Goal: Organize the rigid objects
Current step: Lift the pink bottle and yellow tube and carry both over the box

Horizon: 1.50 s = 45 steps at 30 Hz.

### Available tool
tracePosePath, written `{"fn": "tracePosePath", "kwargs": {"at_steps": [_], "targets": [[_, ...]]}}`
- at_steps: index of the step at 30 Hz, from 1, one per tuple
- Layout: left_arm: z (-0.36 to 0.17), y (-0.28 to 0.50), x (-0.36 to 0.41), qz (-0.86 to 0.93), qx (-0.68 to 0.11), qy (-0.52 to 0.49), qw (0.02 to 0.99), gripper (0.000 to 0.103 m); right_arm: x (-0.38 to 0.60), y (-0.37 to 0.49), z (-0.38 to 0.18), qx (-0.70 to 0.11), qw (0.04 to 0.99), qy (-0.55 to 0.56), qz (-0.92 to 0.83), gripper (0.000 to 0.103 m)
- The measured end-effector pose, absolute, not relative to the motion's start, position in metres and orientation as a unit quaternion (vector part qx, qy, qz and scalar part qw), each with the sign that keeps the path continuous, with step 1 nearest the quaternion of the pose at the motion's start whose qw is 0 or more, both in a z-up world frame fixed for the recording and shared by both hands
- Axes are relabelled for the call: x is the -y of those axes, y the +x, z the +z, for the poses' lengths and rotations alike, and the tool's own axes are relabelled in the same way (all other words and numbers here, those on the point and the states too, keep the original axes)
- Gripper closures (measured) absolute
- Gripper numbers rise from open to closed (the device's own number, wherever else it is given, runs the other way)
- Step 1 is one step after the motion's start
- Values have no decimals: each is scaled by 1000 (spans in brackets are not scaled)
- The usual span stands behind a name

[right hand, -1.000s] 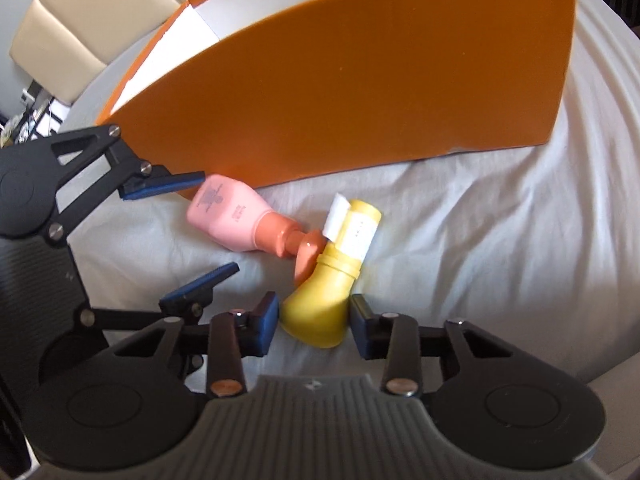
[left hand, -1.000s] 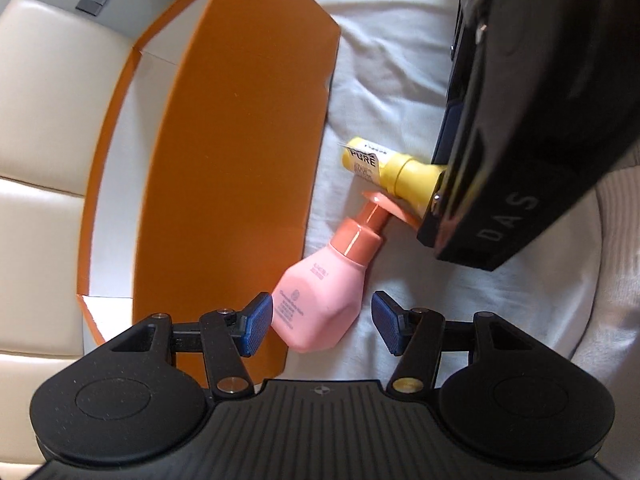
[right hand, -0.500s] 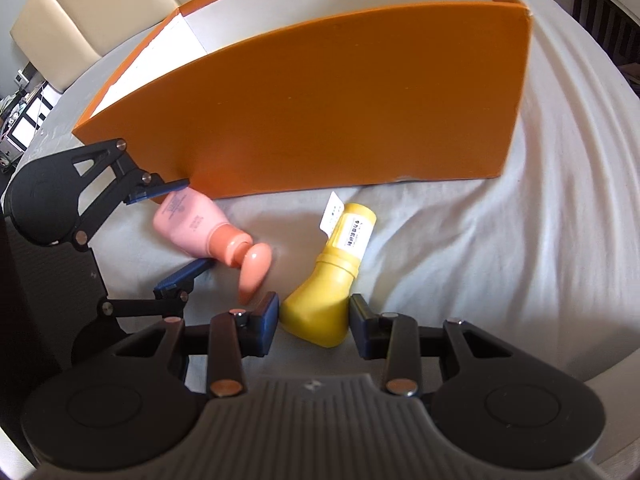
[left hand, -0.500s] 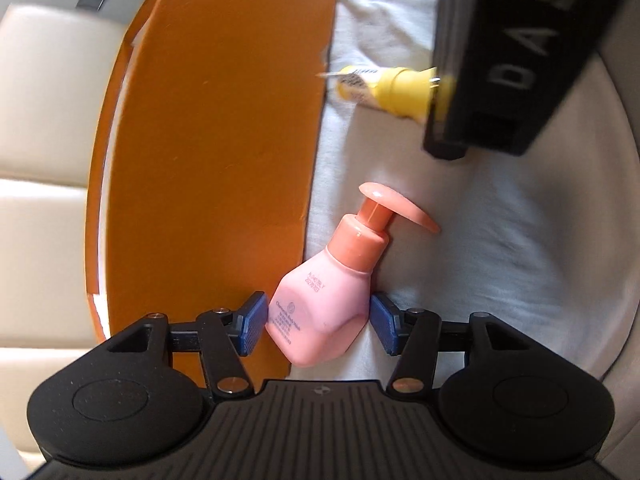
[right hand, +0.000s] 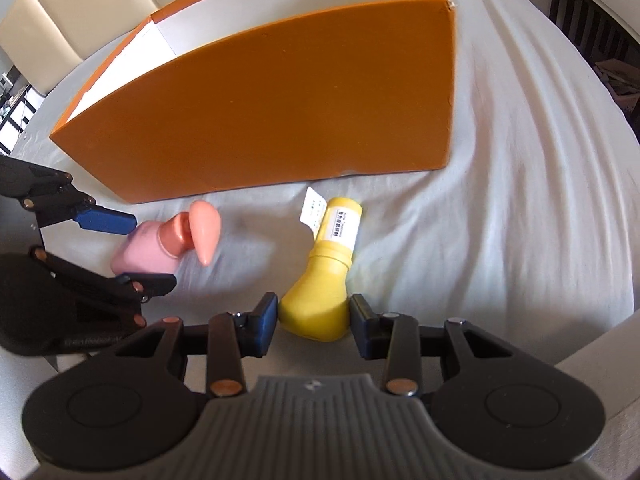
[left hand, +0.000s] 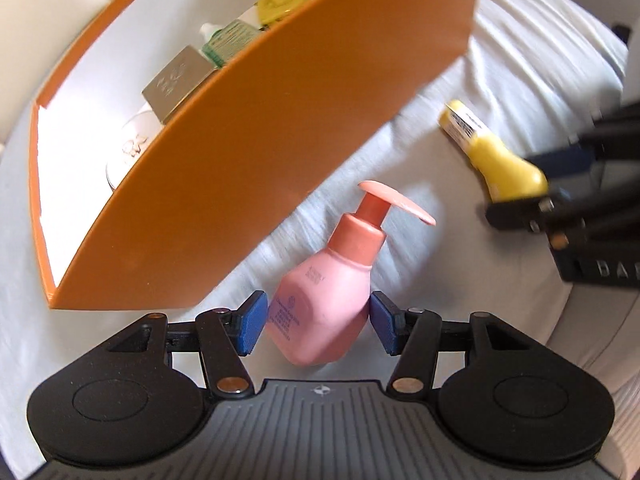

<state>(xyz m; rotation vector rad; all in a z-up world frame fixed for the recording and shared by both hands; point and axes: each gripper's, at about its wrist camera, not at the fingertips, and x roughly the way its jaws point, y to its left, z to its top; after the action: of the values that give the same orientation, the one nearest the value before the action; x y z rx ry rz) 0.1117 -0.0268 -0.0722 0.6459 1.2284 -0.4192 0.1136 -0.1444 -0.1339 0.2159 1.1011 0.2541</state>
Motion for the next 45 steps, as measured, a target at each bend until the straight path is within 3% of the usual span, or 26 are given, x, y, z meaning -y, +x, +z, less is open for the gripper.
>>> {"fn": "tracePosePath", "kwargs": {"at_steps": [7,14,19,29,34,45], "targets": [[-86,130,27,-188,-559,276,759,39,171,112,-135,-512,835,163,120,57],[-95,136,11,-190,-562,221,774,44,182,116,-136,-502,835,196,113,57],[-92,137,-4,-185,-572,167,782,45,184,120,-134,-502,837,188,112,73],[-63,105,-27,-165,-566,59,806,55,176,106,-123,-491,848,165,112,76],[-56,97,-31,-149,-551,25,821,56,175,88,-116,-475,858,150,124,81],[-5,82,-25,-169,-493,-25,853,56,189,56,-64,-423,879,160,153,83]]}}
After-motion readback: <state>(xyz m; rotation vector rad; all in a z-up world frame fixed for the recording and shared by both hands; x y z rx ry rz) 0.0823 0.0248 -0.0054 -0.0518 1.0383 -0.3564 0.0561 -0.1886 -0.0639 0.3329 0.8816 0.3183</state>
